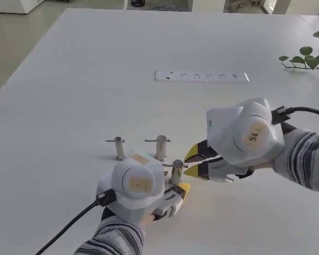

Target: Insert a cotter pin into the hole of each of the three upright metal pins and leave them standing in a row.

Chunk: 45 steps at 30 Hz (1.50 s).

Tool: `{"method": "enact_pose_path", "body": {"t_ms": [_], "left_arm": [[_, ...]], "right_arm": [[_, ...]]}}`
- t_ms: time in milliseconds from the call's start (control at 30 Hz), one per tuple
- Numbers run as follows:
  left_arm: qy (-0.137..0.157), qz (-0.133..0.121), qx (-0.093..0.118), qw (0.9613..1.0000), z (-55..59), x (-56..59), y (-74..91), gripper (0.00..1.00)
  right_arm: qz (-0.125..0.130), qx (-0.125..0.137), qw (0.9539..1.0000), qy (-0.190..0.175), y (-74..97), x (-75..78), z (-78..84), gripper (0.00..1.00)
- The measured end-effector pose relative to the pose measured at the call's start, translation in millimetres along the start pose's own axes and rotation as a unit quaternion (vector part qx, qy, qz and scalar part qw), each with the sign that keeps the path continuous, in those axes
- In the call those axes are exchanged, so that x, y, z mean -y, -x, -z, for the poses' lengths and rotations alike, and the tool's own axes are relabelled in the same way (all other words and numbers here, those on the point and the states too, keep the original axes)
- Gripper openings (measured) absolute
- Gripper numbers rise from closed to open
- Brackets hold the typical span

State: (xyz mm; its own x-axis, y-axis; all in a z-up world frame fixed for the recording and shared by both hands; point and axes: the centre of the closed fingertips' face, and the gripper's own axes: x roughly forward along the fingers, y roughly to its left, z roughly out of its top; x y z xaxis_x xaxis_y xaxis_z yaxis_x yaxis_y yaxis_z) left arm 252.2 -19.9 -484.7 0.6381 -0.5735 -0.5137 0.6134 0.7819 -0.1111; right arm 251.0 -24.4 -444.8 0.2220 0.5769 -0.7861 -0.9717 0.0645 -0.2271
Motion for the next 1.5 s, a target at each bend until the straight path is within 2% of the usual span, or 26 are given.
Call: {"method": "enact_pose_path", "body": {"t_ms": [100, 233, 433, 700, 867, 900, 1067, 1233, 1500], "left_arm": [[-0.005, 0.001, -0.001, 1.0, 0.6, -2.0, 4.6, 0.36], [-0.008, 0.006, 0.008, 0.9999, -3.2, -2.8, 13.3, 0.41], [-0.003, 0.008, 0.016, 0.9998, -8.8, -4.3, 24.0, 0.47], [0.002, 0.013, 0.022, 0.9997, -14.4, -4.0, 37.3, 0.51], [0.016, 0.011, 0.036, 0.9992, -23.5, -6.0, 48.6, 0.57], [0.016, 0.009, 0.045, 0.9988, -27.3, -5.9, 53.1, 0.58], [0.03, 0.002, 0.06, 0.9978, -33.0, -8.9, 67.7, 0.63], [0.031, -0.014, 0.064, 0.9974, -35.6, -17.8, 79.2, 0.69], [0.022, -0.04, 0.07, 0.9965, -41.6, -33.7, 100.8, 0.78]], "right_arm": [[-0.005, 0.009, 0.9999, -0.009, -0.1, -0.1, -4.8, 0.08], [-0.012, 0.026, 0.9983, -0.052, -3.4, 0.3, -11.3, 0.1], [-0.022, 0.025, 0.9954, -0.09, -12.5, -1.7, -10.4, 0.13], [-0.028, 0.025, 0.9926, -0.116, -19.4, 1.7, -8.3, 0.11], [-0.036, 0.031, 0.9898, -0.134, -19.3, -0.1, -8.5, 0.09], [-0.038, 0.033, 0.9895, -0.135, -18.8, -0.4, -8.1, 0.09], [-0.041, 0.039, 0.9879, -0.144, -18.5, 0.0, -8.2, 0.09], [-0.042, 0.041, 0.9869, -0.15, -17.0, 1.0, -6.6, 0.08], [-0.035, 0.031, 0.9884, -0.144, -10.7, 7.6, 3.3, 0.08]]}}
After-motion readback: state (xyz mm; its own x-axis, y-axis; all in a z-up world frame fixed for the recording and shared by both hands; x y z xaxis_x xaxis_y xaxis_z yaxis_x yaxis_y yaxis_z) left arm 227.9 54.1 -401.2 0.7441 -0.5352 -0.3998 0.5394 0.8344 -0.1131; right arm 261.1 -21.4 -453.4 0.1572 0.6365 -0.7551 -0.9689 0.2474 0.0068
